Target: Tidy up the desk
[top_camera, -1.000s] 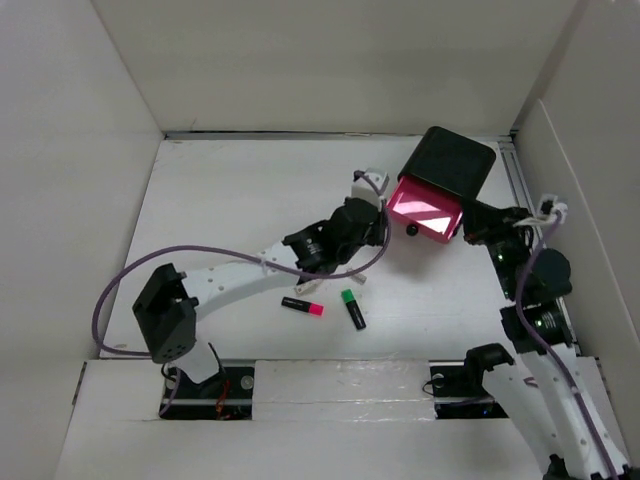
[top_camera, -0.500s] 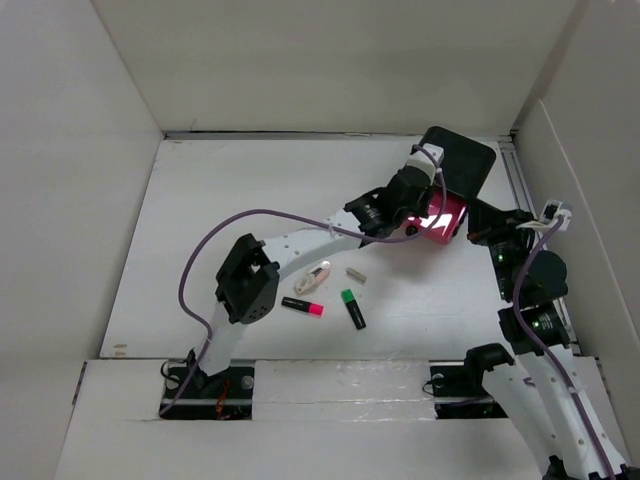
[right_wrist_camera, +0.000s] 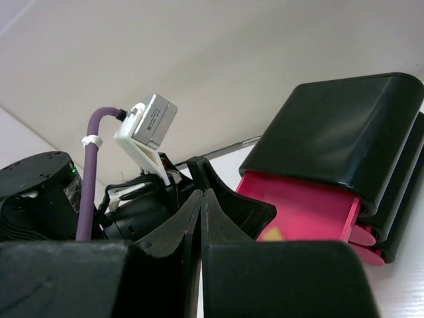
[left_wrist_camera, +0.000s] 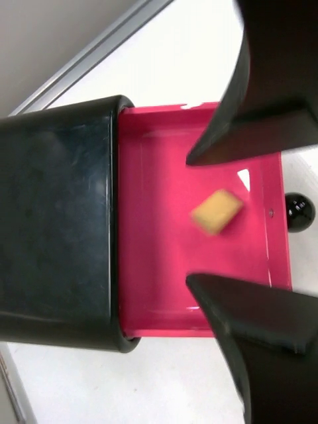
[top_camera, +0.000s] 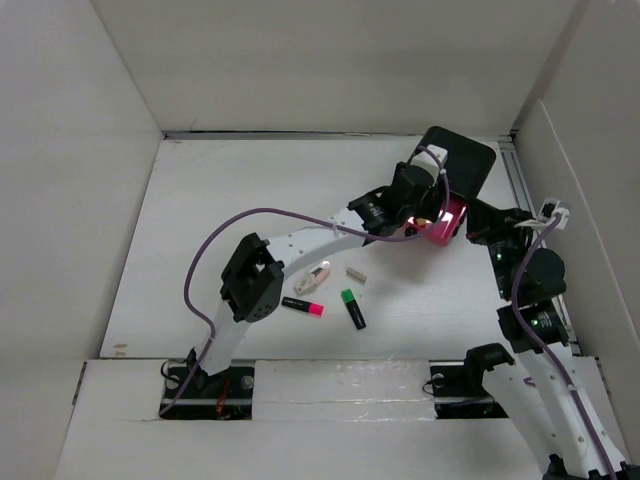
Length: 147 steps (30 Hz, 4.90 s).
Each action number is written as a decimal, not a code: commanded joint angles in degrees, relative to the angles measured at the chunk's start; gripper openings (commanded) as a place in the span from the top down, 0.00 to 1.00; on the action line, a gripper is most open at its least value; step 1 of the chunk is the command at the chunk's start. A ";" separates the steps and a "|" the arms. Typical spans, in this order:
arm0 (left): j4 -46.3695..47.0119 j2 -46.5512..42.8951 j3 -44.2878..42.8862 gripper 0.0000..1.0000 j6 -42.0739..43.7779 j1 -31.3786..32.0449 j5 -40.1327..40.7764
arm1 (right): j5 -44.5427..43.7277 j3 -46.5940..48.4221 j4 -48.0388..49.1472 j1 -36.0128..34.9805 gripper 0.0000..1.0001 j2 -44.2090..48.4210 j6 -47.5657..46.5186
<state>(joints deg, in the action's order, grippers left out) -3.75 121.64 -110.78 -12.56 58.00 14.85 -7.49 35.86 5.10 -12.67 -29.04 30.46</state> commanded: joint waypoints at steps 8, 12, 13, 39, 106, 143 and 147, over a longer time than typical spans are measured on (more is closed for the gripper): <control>8.38 -16.50 15.56 0.68 -3.07 -1.66 1.50 | 2.12 2.20 0.26 0.36 0.98 -4.52 0.04; 12.35 -29.06 36.35 1.00 -8.42 -1.66 -1.66 | 11.59 2.11 -3.51 -0.51 1.00 -7.70 -2.76; 14.10 -30.84 39.99 1.00 -9.49 -1.66 -5.15 | 12.23 2.20 -8.13 -0.52 1.00 -8.48 -3.73; 24.76 -16.52 41.78 1.00 -12.23 -1.57 -13.37 | 15.22 -4.83 -19.88 -1.13 1.00 -7.26 -7.08; 7.71 -14.24 49.17 0.76 -26.99 0.19 7.82 | 24.10 -5.53 -13.37 -1.66 0.61 -7.79 -8.31; 6.03 -30.65 52.07 1.00 -24.45 1.33 11.08 | 22.61 -5.01 -12.84 -1.66 0.63 -6.22 -6.82; 9.97 -35.59 51.90 1.00 -23.39 1.33 10.73 | 21.11 -5.10 -12.13 -1.66 0.78 -3.67 -5.85</control>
<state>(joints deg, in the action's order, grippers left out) 2.28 92.09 -58.43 -36.91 58.94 24.14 15.42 30.11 -11.20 -13.96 -34.85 23.55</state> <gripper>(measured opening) 0.102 0.242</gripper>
